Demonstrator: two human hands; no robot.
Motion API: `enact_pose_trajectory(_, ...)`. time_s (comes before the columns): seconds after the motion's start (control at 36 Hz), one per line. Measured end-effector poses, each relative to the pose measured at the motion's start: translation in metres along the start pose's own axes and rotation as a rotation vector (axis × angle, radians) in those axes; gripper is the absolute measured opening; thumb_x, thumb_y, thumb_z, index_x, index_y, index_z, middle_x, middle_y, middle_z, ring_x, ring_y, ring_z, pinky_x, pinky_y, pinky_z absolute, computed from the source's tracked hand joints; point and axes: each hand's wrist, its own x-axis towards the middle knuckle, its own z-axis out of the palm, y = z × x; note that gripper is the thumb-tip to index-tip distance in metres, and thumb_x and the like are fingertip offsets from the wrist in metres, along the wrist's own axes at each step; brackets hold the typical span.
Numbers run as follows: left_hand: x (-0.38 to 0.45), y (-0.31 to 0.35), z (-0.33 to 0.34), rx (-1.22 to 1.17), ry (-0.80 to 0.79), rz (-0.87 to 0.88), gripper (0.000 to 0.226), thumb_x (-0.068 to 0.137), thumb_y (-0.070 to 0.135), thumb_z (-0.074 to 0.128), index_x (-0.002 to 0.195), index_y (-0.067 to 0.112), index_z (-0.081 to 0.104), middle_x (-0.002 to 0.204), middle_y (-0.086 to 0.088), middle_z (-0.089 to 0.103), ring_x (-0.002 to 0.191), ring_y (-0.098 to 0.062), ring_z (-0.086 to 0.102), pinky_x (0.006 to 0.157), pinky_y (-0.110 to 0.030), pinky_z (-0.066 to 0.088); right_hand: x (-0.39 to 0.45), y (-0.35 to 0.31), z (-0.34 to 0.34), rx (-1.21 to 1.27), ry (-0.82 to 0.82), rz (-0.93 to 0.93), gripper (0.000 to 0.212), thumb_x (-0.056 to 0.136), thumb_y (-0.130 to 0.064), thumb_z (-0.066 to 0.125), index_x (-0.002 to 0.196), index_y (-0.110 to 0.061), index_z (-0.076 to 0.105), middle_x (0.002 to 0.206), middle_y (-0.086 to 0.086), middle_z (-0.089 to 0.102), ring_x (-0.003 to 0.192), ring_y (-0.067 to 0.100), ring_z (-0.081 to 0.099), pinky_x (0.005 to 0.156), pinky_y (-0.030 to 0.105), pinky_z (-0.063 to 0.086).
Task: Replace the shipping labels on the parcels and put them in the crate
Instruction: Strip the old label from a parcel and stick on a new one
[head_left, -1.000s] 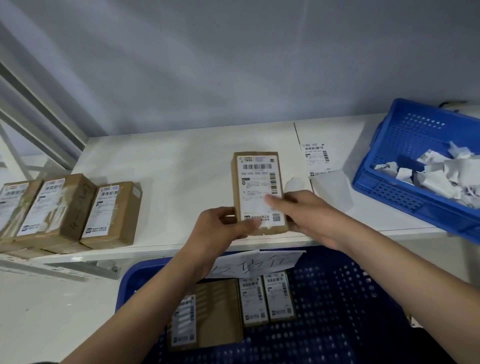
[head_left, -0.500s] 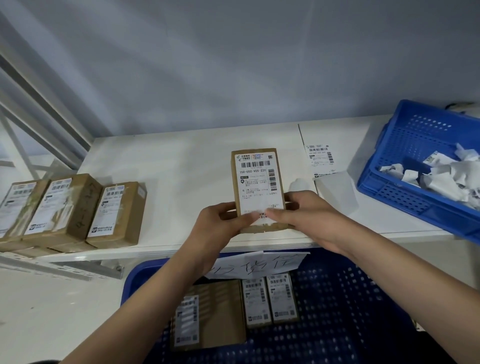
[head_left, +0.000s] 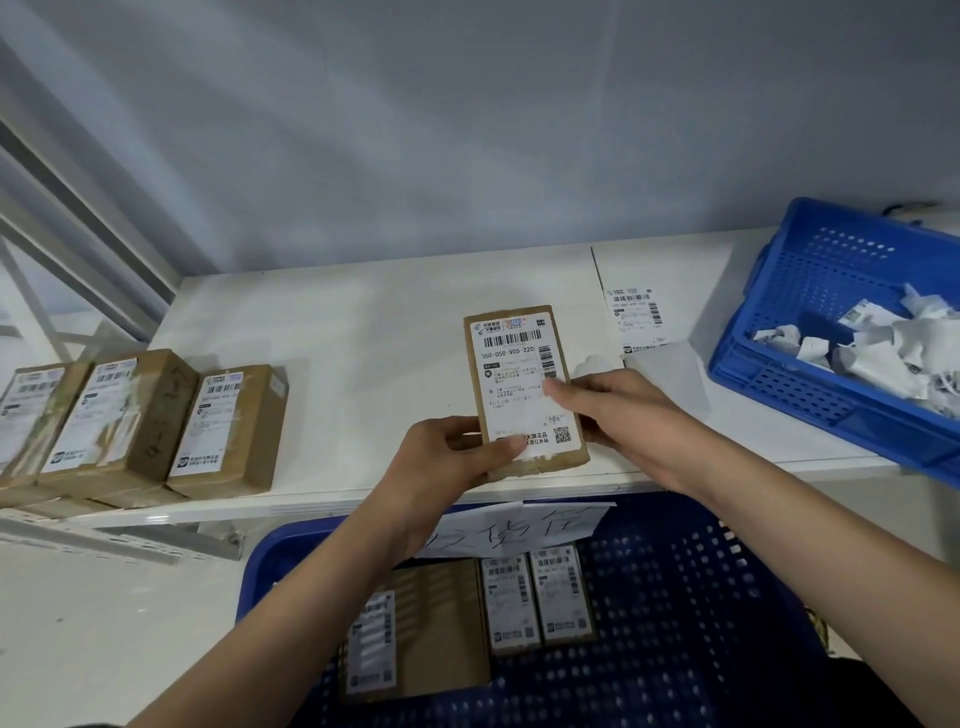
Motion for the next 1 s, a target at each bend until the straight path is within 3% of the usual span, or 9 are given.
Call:
enact_pose_trajectory(0.11,-0.003,-0.003,0.003,0.117,-0.061,0.009,0.043,0.082,0.024,0.084,0.122,0.015,0.07,0.107,0.007,0.078,0.098,-0.007,0.074,0.083,-0.019,0.058,0.002,-0.001,-0.004,0.036,0.056,-0.001,0.045,0.095,-0.049,0.06,0.116,-0.01,0.07,0.108,0.001,0.077,0.106,0.016,0.071,0.105,0.038,0.05)
enact_pose_trajectory(0.22,-0.004,-0.008,0.01,0.105,-0.084,-0.005,0.046,0.082,0.022,0.085,0.124,0.013,0.069,0.108,0.005,0.078,0.1,-0.01,0.074,0.091,-0.026,0.058,0.004,-0.004,-0.008,0.032,0.141,-0.015,0.046,0.095,-0.053,0.059,0.111,-0.012,0.073,0.105,-0.001,0.077,0.104,0.017,0.072,0.107,0.042,0.048)
enact_pose_trajectory(0.36,-0.006,-0.007,0.011,0.096,-0.102,-0.008,0.045,0.082,0.021,0.084,0.124,0.014,0.069,0.107,0.005,0.078,0.1,-0.01,0.074,0.09,-0.026,0.059,0.002,-0.005,-0.008,0.037,0.174,-0.03,0.042,0.094,-0.05,0.061,0.11,-0.014,0.074,0.104,-0.002,0.077,0.105,0.017,0.071,0.108,0.042,0.046)
enact_pose_trajectory(0.47,-0.006,-0.005,0.011,0.098,-0.102,0.0,0.046,0.083,0.026,0.083,0.125,0.015,0.068,0.11,0.006,0.078,0.104,-0.01,0.073,0.099,-0.032,0.057,0.0,-0.008,-0.008,0.058,0.17,-0.043,0.042,0.093,-0.05,0.063,0.109,-0.013,0.074,0.104,0.0,0.078,0.103,0.018,0.072,0.106,0.043,0.048)
enact_pose_trajectory(0.78,-0.009,-0.005,0.011,0.148,-0.136,0.012,0.042,0.086,0.024,0.081,0.126,0.02,0.071,0.112,0.011,0.076,0.104,-0.005,0.072,0.104,-0.033,0.052,0.002,-0.008,-0.011,0.017,0.14,0.012,0.051,0.096,-0.056,0.054,0.117,-0.012,0.07,0.106,0.0,0.077,0.104,0.019,0.072,0.106,0.041,0.049)
enact_pose_trajectory(0.89,-0.008,-0.007,0.011,0.111,-0.102,0.032,0.053,0.085,0.023,0.082,0.135,0.024,0.064,0.115,0.007,0.076,0.102,-0.008,0.073,0.099,-0.035,0.057,0.002,-0.008,-0.01,0.041,0.136,-0.001,0.048,0.097,-0.053,0.054,0.116,-0.013,0.07,0.107,0.0,0.077,0.104,0.018,0.072,0.104,0.039,0.05)
enact_pose_trajectory(1.0,-0.005,-0.011,0.01,0.056,-0.005,0.084,0.07,0.081,0.017,0.085,0.137,0.045,0.054,0.112,0.007,0.076,0.105,-0.012,0.072,0.086,-0.033,0.062,0.004,0.0,-0.004,-0.038,0.165,-0.015,0.045,0.094,-0.054,0.06,0.114,-0.014,0.071,0.107,-0.003,0.077,0.105,0.018,0.071,0.105,0.042,0.05)
